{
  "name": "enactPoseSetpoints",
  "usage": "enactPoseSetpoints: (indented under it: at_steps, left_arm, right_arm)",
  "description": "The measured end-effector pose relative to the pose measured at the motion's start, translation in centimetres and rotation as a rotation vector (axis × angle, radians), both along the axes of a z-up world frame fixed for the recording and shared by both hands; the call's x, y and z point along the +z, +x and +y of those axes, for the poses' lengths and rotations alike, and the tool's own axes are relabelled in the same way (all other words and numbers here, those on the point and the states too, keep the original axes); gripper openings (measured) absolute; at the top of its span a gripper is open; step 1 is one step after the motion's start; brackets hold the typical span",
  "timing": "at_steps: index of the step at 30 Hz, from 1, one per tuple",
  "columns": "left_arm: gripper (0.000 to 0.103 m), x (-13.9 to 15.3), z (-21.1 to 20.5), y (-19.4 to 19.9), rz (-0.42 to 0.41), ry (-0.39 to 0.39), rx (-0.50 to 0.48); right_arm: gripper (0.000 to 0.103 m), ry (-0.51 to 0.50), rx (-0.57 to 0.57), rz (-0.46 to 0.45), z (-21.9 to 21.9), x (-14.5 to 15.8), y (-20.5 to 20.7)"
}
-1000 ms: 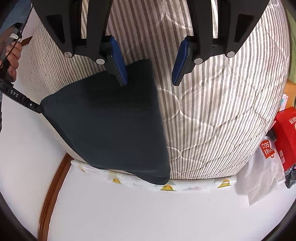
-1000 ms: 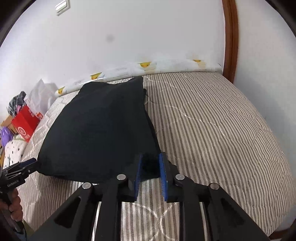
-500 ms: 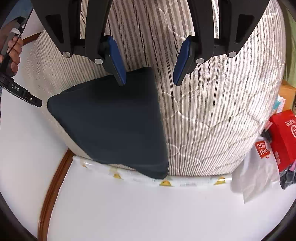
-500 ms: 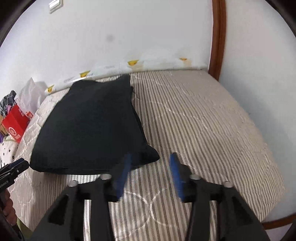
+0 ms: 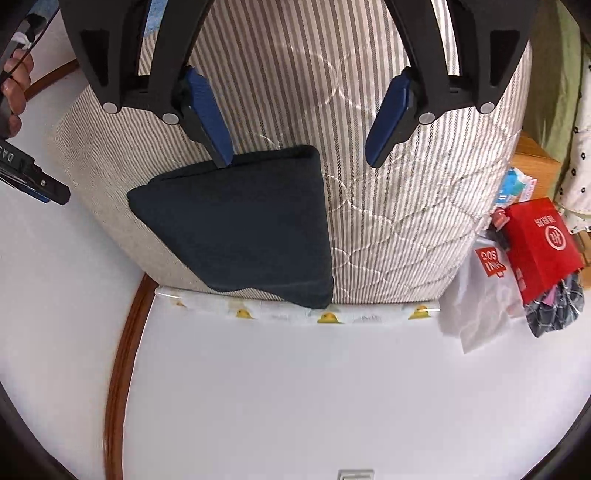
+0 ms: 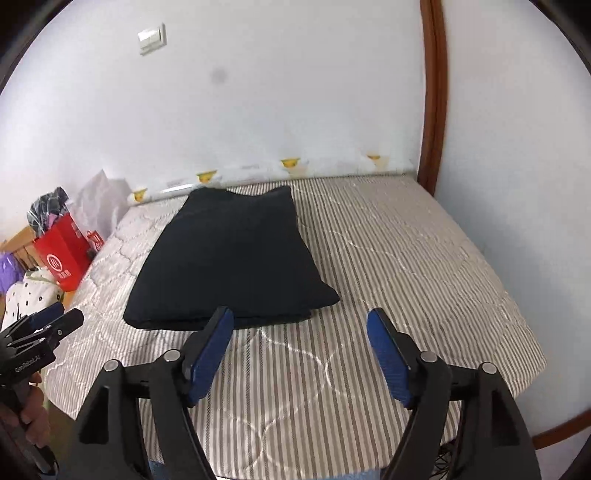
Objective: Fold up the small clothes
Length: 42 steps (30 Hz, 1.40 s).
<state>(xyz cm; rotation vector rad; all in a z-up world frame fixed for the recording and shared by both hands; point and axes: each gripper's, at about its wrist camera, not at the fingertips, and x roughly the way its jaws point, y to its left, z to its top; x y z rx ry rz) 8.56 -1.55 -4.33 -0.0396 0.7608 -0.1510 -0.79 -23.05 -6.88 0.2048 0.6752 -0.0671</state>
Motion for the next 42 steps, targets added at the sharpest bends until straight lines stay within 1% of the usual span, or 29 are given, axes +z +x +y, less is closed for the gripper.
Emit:
enactPoseSetpoints:
  at_steps: [2, 4, 5, 9, 14, 19, 25, 31, 42]
  left_arm:
    - [0.081, 0.8, -0.3, -1.0, -0.007, 0.004, 0.008]
    - [0.087, 1.3, -0.6, -1.7, -0.020, 0.010, 0.007]
    - [0.088, 1.5, -0.7, -2.1, -0.027, 0.016, 0.008]
    - [0.093, 2.4, -1.6, -3.7, -0.056, 0.051, 0.029]
    - [0.093, 3.2, -2.6, -4.7, -0.078, 0.060, 0.024]
    - [0.093, 3.7, -3.1, -5.7, -0.094, 0.052, 0.024]
    - [0.093, 4.0, -3.6, -6.1, -0.106, 0.061, 0.025]
    - [0.093, 4.0, -3.4, -6.3, -0.099, 0.042, 0.038]
    - [0.093, 4.1, -3.0, -6.2, -0.093, 0.035, 0.047]
  right_arm:
    - [0.094, -0.031, -0.019, -0.025, 0.3, 0.5, -1.5]
    - [0.099, -0.056, -0.036, -0.042, 0.4, 1.0, -2.7]
    - [0.099, -0.061, -0.040, -0.042, 0.5, 1.1, -3.1]
    - [0.101, -0.073, -0.060, -0.040, 0.3, 1.8, -4.8]
    - [0.101, -0.065, -0.075, -0.060, 0.0, 2.7, -6.6]
    - [0.101, -0.061, -0.084, -0.074, -0.3, 3.2, -7.8]
    - [0.101, -0.068, -0.088, -0.079, -0.7, 3.5, -8.2]
    - [0.101, -0.070, -0.089, -0.079, -0.7, 3.5, -8.3]
    - [0.101, -0.073, -0.092, -0.078, -0.7, 3.5, -8.3]
